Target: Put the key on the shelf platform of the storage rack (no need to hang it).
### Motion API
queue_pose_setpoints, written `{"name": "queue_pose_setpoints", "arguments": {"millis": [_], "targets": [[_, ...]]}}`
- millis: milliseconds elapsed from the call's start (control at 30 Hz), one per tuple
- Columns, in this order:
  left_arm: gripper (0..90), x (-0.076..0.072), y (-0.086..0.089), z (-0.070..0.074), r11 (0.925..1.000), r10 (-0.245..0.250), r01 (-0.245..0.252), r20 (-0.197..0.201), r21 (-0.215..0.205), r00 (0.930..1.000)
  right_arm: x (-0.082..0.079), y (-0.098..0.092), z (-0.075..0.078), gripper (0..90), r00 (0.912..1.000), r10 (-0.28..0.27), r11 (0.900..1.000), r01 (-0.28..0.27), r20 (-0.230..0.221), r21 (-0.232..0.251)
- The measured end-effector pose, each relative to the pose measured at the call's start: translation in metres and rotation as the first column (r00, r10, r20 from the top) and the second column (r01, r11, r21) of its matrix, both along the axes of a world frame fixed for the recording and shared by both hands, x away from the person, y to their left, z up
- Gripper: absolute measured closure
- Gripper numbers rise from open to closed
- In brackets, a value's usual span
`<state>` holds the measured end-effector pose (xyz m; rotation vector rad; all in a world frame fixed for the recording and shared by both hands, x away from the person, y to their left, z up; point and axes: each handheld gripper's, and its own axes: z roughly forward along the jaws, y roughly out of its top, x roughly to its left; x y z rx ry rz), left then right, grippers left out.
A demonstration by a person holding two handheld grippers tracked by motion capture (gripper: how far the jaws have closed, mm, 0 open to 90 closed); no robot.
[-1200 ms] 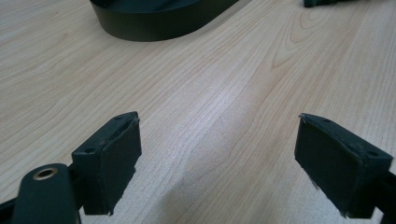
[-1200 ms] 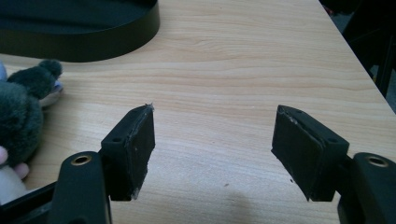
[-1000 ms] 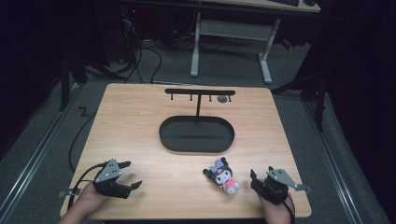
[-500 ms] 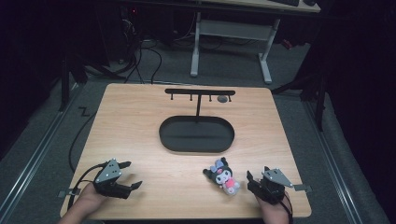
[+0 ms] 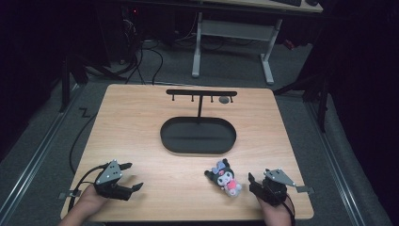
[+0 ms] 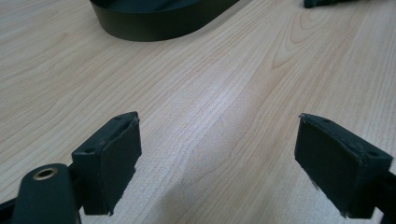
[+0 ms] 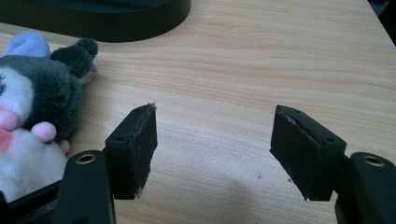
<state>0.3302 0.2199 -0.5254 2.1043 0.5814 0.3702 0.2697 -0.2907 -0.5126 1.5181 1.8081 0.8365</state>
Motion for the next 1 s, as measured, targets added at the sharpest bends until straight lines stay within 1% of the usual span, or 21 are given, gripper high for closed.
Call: {"name": "queue_pose_setpoints", "arguments": {"millis": [67,167,267,367,400,433,600,700,733,800,833,900,1000], "targets": [[15.5,0.000,0.000,0.000,1.0000,-0.001,0.001,-0.001,0.001,1.0000,0.000,-0.002,0.002,30.4,0.9999,-0.004,1.000,0.004,-0.015,0.005],[15.5,0.000,0.000,0.000,1.0000,-0.001,0.001,0.000,0.001,1.0000,0.000,-0.003,0.003,30.1,0.9998,-0.005,1.000,0.005,-0.018,0.007],[15.5,0.000,0.000,0.000,1.0000,-0.001,0.001,0.000,0.001,1.0000,0.000,-0.007,0.004,29.8,0.9993,-0.007,1.000,0.008,-0.037,0.022],[15.5,0.000,0.000,0.000,1.0000,-0.001,0.001,0.000,0.001,1.0000,0.000,-0.008,0.004,30.1,0.9990,-0.006,1.000,0.007,-0.044,0.029],[15.6,0.000,0.000,0.000,1.0000,-0.001,0.001,0.000,0.001,1.0000,-0.001,-0.008,0.004,31.3,0.9992,-0.001,1.000,0.002,-0.041,0.027],[15.5,0.000,0.000,0.000,1.0000,-0.001,0.001,0.000,0.001,1.0000,-0.001,-0.008,0.004,31.5,0.9990,0.004,1.000,-0.004,-0.044,0.011],[15.5,0.000,0.000,0.000,1.0000,-0.001,0.001,0.000,0.001,1.0000,-0.001,-0.005,0.006,32.9,0.9991,0.009,1.000,-0.009,-0.041,0.004],[15.5,0.000,0.000,0.000,1.0000,-0.002,0.002,-0.001,0.001,1.0000,-0.001,-0.004,0.008,35.2,0.9977,0.004,1.000,-0.004,-0.068,0.004],[15.6,0.000,0.000,0.000,1.0000,-0.002,0.002,-0.001,0.001,1.0000,-0.001,-0.004,0.008,35.2,0.9977,0.004,1.000,-0.004,-0.068,0.004],[15.6,0.000,0.000,0.000,1.0000,-0.002,0.002,-0.001,0.000,1.0000,0.000,-0.004,0.008,36.6,0.9954,0.001,1.000,0.000,-0.095,0.014],[15.5,0.000,0.000,0.000,1.0000,-0.003,0.003,-0.002,0.000,1.0000,0.000,-0.004,0.009,36.9,0.9947,0.002,1.000,0.000,-0.103,0.019],[15.5,0.000,0.000,0.000,1.0000,-0.002,0.002,-0.002,0.000,1.0000,0.001,-0.005,0.010,37.5,0.9937,0.004,1.000,-0.003,-0.112,0.015],[15.6,0.000,0.000,0.000,1.0000,-0.003,0.003,-0.002,0.000,1.0000,0.002,-0.004,0.011,38.7,0.9889,0.002,1.000,0.001,-0.149,0.018]]}}
